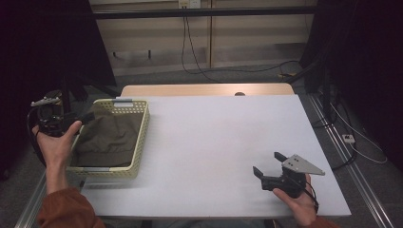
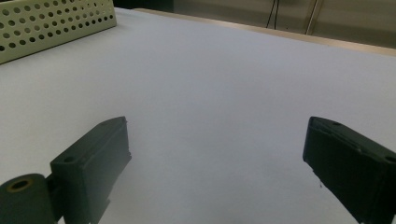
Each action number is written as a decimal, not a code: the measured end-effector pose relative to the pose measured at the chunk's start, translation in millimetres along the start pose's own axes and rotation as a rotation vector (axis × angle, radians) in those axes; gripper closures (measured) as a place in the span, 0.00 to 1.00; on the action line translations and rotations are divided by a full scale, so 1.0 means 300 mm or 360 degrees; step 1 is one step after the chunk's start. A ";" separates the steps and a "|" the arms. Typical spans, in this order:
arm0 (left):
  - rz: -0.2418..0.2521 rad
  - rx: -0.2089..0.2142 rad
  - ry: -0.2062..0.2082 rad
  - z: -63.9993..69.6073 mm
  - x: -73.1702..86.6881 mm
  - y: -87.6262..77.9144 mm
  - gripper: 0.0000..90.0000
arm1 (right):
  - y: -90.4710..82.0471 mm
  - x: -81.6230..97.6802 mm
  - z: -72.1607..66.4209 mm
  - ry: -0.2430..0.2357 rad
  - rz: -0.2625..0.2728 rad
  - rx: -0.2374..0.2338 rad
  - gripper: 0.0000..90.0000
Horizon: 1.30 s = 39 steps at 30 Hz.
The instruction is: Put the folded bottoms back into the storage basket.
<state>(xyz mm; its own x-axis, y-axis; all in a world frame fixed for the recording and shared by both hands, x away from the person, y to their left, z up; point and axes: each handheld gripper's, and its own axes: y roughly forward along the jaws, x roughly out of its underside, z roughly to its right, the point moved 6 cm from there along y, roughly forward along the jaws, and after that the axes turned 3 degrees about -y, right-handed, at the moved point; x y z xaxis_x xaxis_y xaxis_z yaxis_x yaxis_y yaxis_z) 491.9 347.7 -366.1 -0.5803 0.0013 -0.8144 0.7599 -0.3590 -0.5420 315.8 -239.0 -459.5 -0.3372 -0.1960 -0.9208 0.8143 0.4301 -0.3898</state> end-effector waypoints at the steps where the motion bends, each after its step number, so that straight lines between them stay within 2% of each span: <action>1: 0.0019 0.0022 0.0009 0.014 -0.006 0.008 0.25 | 0.000 0.000 0.000 0.0001 -0.0001 -0.0001 0.08; 4: -0.0028 0.0112 0.0056 0.059 -0.011 0.044 0.30 | 0.000 0.000 0.002 0.0004 0.0001 -0.0003 0.08; 7: -0.0077 0.0093 0.0128 0.084 -0.006 0.081 0.37 | -0.001 0.001 0.003 0.0004 0.0000 -0.0001 0.08; 9: -0.0113 0.0057 0.0149 0.084 0.003 0.105 0.38 | -0.001 0.000 0.002 0.0001 0.0001 -0.0001 0.08; 10: -0.0118 0.0047 0.0153 0.081 0.009 0.115 0.42 | 0.000 0.000 0.002 0.0001 0.0000 -0.0001 0.08; 11: -0.0091 0.0037 0.0161 0.078 0.013 0.120 0.50 | 0.000 0.000 0.001 0.0001 0.0000 0.0000 0.08; 12: -0.0063 0.0025 0.0147 0.070 0.017 0.126 0.59 | 0.000 0.001 0.002 0.0000 0.0000 0.0000 0.08; 14: -0.0071 0.0019 0.0082 0.053 0.028 0.143 0.63 | 0.000 0.001 0.002 0.0001 0.0000 0.0000 0.08; 16: -0.0093 -0.0019 0.0100 0.044 0.039 0.158 0.75 | 0.000 0.002 0.002 0.0004 -0.0003 -0.0001 0.08; 17: -0.0107 -0.0055 0.0103 0.037 0.044 0.167 0.78 | 0.001 0.001 0.001 0.0010 -0.0001 0.0000 0.08; 21: -0.0150 -0.0124 0.0080 0.013 0.063 0.197 0.90 | 0.001 0.001 0.000 0.0008 -0.0001 0.0002 0.08; 23: -0.0177 -0.0146 0.0042 -0.005 0.078 0.210 0.95 | 0.000 0.001 0.002 0.0002 -0.0001 0.0001 0.08; 24: -0.0194 -0.0149 0.0045 -0.015 0.087 0.215 0.97 | 0.001 0.001 0.001 0.0009 -0.0001 0.0001 0.08; 26: -0.0226 -0.0201 0.0036 -0.034 0.101 0.224 1.00 | 0.001 0.001 -0.002 0.0007 -0.0002 -0.0005 0.08; 30: -0.0265 -0.0226 0.0018 -0.047 0.116 0.237 1.00 | 0.002 0.001 -0.004 -0.0005 -0.0005 -0.0011 0.09; 35: -0.0332 -0.0306 0.0044 -0.056 0.132 0.256 1.00 | 0.001 0.001 -0.004 0.0002 -0.0004 -0.0012 0.09; 39: -0.0417 -0.0351 0.0101 -0.056 0.149 0.270 1.00 | 0.002 0.001 -0.005 -0.0006 -0.0005 -0.0016 0.09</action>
<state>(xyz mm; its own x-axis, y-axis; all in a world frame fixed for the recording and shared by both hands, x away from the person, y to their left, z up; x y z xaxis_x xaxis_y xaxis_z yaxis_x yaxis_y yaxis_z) 532.5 334.2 -449.9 -0.7500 0.1274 -0.6491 0.6364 -0.1287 -0.7606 315.4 -237.5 -460.0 -0.3377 -0.2006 -0.9196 0.8085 0.4385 -0.3925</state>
